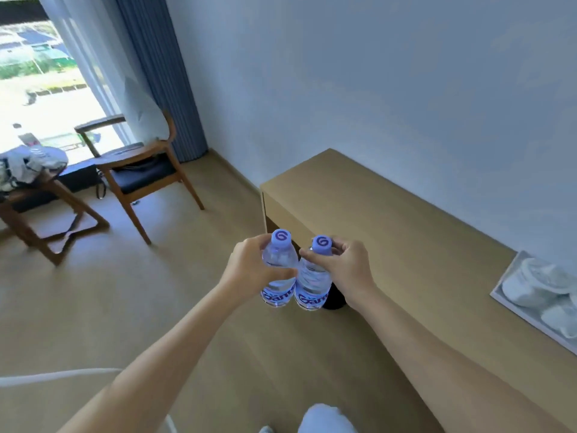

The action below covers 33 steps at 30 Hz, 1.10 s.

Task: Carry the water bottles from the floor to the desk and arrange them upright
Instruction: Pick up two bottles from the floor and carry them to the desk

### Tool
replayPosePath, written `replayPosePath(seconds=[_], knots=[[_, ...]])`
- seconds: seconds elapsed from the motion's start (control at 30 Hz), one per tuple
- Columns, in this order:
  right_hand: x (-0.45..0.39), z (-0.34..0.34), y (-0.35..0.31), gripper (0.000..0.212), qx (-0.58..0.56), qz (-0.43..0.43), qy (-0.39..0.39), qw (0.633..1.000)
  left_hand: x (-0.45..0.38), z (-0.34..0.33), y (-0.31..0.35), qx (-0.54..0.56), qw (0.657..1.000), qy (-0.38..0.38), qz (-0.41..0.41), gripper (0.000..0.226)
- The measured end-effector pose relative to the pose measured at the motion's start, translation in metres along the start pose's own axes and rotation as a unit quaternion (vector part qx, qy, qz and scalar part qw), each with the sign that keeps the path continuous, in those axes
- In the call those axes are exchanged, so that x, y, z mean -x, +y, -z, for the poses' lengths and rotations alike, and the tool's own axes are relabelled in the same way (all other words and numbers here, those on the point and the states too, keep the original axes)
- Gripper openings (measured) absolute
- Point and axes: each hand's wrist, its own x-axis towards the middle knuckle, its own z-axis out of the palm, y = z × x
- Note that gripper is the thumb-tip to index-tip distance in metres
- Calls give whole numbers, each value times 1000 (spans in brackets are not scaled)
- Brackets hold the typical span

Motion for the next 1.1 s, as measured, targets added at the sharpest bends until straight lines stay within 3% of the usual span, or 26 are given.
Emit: replayPosePath(seconds=[0.23, 0.5, 0.83, 1.1], knots=[[-136, -30, 10, 47, -24, -11, 78, 997, -169, 19, -18, 16, 996, -73, -38, 37], [-303, -37, 22, 23, -4, -32, 195, 980, -360, 8, -30, 18, 992, -117, -47, 42], [-435, -33, 18, 22, -16, -89, 325, 941, -526, -14, -32, 43, 964, -245, -96, 35], [-485, -25, 24, 25, -24, -123, 420, 899, -607, -45, -29, 58, 950, -292, -96, 32]])
